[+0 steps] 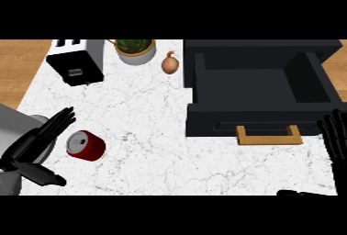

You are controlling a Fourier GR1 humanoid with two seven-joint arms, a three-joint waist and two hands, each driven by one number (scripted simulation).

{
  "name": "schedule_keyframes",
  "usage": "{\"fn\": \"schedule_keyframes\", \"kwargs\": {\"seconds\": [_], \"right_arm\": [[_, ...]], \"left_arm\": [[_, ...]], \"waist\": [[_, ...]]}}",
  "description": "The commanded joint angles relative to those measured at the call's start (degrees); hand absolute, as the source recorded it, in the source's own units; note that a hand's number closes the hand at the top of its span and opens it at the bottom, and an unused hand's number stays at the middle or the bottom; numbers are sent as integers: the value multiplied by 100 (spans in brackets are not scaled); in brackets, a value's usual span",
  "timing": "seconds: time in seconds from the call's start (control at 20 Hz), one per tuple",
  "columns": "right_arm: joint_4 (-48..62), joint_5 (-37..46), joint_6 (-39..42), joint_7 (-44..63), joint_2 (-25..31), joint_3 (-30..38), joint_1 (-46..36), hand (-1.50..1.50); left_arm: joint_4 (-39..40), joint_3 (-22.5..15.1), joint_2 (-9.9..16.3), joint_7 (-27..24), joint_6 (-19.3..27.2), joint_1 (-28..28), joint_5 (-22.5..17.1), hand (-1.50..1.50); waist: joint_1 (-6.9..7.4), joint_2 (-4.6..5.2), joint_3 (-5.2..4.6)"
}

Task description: Pick up the can, place it into the drawer and close the drawer

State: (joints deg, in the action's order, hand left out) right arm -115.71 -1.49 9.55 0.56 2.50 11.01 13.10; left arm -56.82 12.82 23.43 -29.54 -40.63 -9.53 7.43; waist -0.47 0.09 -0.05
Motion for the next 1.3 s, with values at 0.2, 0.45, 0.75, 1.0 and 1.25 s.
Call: {"fn": "schedule_keyframes", "kwargs": {"seconds": [0.2, 0.45, 0.75, 1.0, 1.25], "right_arm": [[-354, 77, 23, -82, -216, -175, 358, -150], [-366, -100, 67, 31, 4, 123, 150, -150], [-384, -356, 107, 349, 69, 196, -35, -150], [-491, -135, 50, 253, -105, 36, 164, -150], [-429, -160, 144, 319, 80, 161, 64, -150]], "left_arm": [[1303, -399, 75, -1205, -76, -384, 423, -150], [1781, -378, -16, -1187, 228, -725, 342, -150], [1870, -547, 138, -1501, 134, -534, 383, -150], [2402, -707, 40, -1784, 398, -880, 535, -150], [2430, -825, -147, -1592, 613, -994, 550, -150]], "waist": [[-47, 5, -3], [-55, 10, -3], [-35, 13, -7], [-59, 13, -6], [-41, 7, -2]]}}
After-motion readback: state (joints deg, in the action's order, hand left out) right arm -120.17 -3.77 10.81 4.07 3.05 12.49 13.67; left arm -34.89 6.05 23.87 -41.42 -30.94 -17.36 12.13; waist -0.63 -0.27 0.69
